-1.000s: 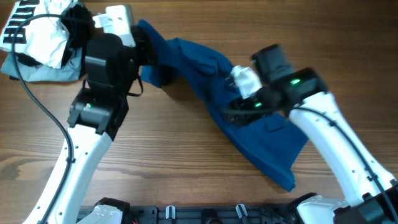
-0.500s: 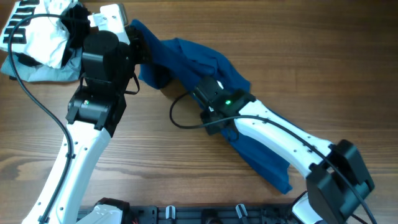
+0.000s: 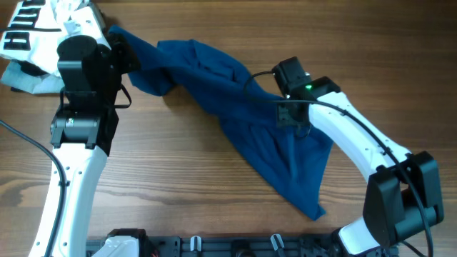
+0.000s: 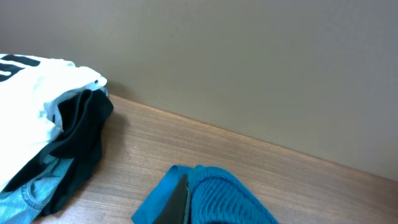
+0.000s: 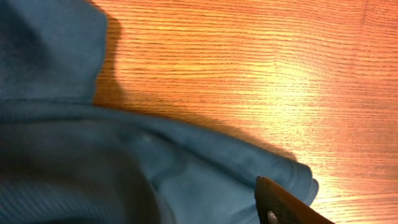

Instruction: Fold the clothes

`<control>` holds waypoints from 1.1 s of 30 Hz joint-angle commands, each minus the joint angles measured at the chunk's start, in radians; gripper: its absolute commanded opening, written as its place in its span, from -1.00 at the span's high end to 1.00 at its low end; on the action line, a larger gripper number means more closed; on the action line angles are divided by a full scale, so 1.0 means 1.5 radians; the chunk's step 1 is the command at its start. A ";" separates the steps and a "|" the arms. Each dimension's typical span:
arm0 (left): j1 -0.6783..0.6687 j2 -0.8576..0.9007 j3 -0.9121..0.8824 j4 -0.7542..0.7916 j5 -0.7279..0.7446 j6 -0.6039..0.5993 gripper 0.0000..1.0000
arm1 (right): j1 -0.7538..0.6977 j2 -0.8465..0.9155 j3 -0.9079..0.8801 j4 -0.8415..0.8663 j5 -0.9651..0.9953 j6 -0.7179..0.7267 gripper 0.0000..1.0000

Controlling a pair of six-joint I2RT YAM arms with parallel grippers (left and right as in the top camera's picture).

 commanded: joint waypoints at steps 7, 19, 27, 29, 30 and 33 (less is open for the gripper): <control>0.037 -0.017 0.010 -0.007 -0.011 0.002 0.92 | -0.064 0.000 -0.074 0.031 -0.069 -0.032 -0.05; 0.064 -0.017 0.010 -0.031 -0.019 0.002 0.92 | -0.064 0.000 -0.139 0.036 -0.086 -0.007 0.40; 0.080 -0.013 0.010 -0.045 -0.022 0.002 0.92 | -0.064 0.000 -0.192 0.056 -0.086 0.006 0.46; 0.080 -0.013 0.010 -0.046 -0.024 0.004 0.92 | -0.064 0.000 -0.197 0.056 -0.086 0.006 0.46; 0.080 -0.013 0.010 -0.047 -0.025 0.005 0.92 | -0.064 0.000 -0.199 0.056 -0.086 0.006 0.46; 0.080 -0.013 0.010 -0.049 -0.027 0.019 0.92 | -0.064 0.000 -0.206 0.053 -0.099 0.006 0.52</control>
